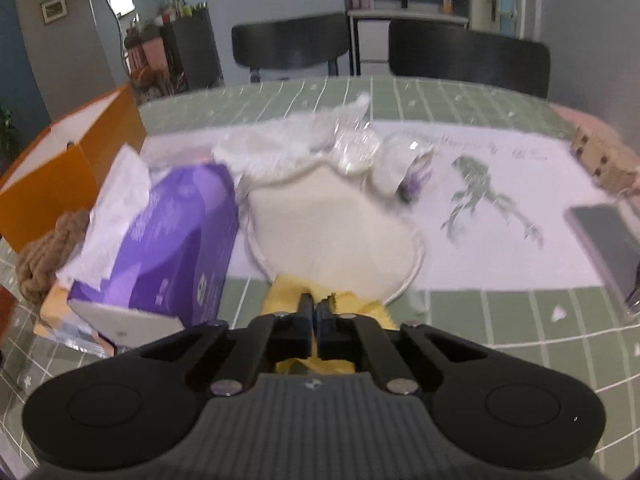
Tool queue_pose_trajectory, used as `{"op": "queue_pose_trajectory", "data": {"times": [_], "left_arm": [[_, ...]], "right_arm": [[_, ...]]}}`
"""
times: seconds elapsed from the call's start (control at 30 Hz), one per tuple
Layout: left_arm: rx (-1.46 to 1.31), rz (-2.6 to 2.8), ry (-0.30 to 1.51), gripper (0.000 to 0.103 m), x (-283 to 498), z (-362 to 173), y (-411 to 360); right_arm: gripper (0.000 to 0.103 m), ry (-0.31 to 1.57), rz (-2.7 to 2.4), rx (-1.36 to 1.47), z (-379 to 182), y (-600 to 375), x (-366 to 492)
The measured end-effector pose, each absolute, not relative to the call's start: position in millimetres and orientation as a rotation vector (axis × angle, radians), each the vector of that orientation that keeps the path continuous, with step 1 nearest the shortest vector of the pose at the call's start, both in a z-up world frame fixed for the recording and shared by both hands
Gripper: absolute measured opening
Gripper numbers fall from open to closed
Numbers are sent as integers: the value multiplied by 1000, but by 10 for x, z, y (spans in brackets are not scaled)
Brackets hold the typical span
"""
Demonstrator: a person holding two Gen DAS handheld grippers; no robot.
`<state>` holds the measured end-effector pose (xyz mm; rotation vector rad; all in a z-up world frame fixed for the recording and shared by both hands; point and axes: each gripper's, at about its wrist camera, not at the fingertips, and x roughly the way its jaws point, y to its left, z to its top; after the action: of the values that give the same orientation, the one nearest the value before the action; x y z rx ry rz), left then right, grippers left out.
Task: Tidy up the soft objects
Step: 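Grasp the rust bear-shaped sponge with the left tool while the right tool grasps the yellow cloth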
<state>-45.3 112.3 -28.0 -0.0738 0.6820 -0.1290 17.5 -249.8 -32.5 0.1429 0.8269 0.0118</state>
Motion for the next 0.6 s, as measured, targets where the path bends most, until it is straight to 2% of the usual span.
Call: {"op": "queue_pose_trajectory", "data": {"times": [0.3, 0.6], "left_arm": [[-106, -113, 585, 86, -429, 168, 1491], [-42, -214, 626, 86, -173, 247, 1537]], "right_arm": [[0, 799, 22, 109, 80, -2487, 1], [0, 797, 123, 24, 740, -2137, -89]]}}
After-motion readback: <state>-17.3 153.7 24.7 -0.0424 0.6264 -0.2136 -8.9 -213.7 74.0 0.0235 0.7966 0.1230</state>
